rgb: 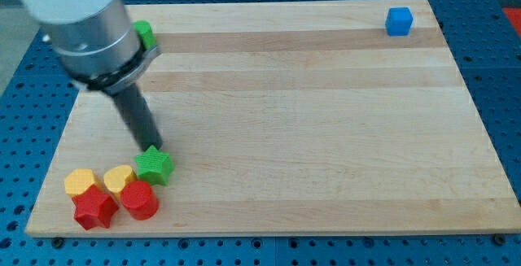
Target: Separate the blue triangle from the green star
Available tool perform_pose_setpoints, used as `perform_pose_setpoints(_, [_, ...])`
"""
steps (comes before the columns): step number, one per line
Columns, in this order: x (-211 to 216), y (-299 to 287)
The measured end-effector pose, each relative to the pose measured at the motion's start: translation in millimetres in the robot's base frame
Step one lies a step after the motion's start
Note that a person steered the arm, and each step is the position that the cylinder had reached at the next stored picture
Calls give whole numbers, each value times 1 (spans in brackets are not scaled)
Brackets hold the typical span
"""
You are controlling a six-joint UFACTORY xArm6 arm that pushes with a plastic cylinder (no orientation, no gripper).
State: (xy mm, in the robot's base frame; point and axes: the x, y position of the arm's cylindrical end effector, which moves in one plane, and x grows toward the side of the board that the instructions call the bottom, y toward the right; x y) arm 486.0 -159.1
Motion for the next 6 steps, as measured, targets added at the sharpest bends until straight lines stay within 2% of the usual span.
perform_pose_setpoints(1, [-17,1])
perform_pose_setpoints(4, [2,-27])
perform_pose_setpoints(5, [-5,-30])
perform_pose_setpoints(6, [-49,-31])
